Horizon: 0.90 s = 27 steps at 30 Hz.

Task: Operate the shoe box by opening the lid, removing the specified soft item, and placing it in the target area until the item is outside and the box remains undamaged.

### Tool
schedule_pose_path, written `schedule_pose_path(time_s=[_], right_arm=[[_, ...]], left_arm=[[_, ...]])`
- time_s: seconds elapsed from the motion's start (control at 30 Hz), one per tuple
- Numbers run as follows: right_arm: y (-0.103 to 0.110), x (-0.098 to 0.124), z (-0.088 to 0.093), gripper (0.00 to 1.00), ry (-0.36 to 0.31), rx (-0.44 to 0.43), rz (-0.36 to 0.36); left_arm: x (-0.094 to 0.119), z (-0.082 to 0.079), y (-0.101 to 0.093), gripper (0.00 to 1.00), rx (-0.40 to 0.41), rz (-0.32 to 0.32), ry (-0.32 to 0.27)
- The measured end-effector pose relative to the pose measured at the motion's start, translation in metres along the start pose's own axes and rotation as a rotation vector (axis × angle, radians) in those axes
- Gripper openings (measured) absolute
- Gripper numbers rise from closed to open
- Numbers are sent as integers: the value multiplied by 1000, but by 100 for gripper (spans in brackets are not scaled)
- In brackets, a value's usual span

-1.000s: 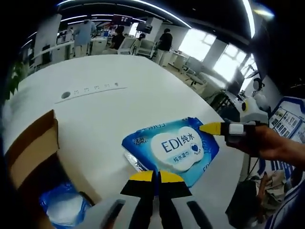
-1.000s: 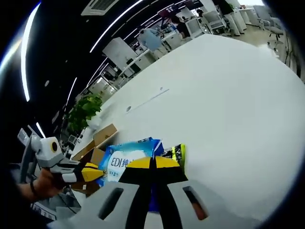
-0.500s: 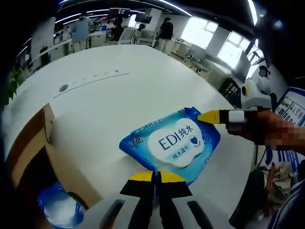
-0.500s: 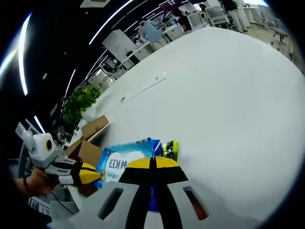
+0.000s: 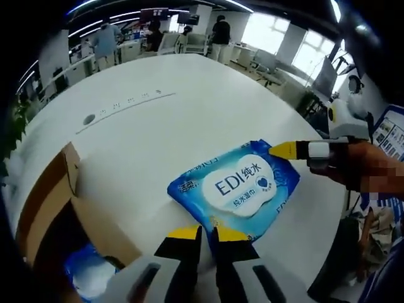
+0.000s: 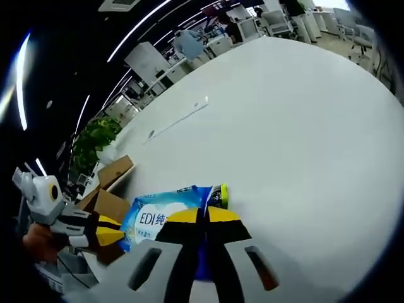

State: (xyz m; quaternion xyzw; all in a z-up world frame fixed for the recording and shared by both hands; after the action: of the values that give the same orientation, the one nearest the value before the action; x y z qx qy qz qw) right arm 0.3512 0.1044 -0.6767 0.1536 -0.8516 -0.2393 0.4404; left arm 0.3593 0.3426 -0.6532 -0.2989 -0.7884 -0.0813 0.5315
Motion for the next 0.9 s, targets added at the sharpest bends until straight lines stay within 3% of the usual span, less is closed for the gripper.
schedule_pose_path(time_s=[0.43, 0.53, 0.9], right_arm=[[11, 26, -1, 1, -44, 15, 52], [15, 29, -1, 1, -52, 14, 56], [49, 30, -2, 1, -78, 17, 32]], left_arm=[[30, 15, 16, 16, 61, 22, -69], [38, 17, 24, 16, 90, 33, -107], [79, 29, 55, 16, 158, 48, -227]])
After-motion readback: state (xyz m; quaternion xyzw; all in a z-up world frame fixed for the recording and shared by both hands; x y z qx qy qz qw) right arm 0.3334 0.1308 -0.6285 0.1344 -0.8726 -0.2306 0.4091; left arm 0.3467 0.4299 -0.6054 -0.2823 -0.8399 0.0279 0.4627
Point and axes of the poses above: the point that each gripper's makers call its tool centre point, and the gripper's own axes: x roughly backward along the fingers, y roughly to its left, z roughly out of its underside, the point moved 10 cm from there along x, roughly backward along the fingers, and after that the axes turned 8 degrees about y, right-handed, at the moved point
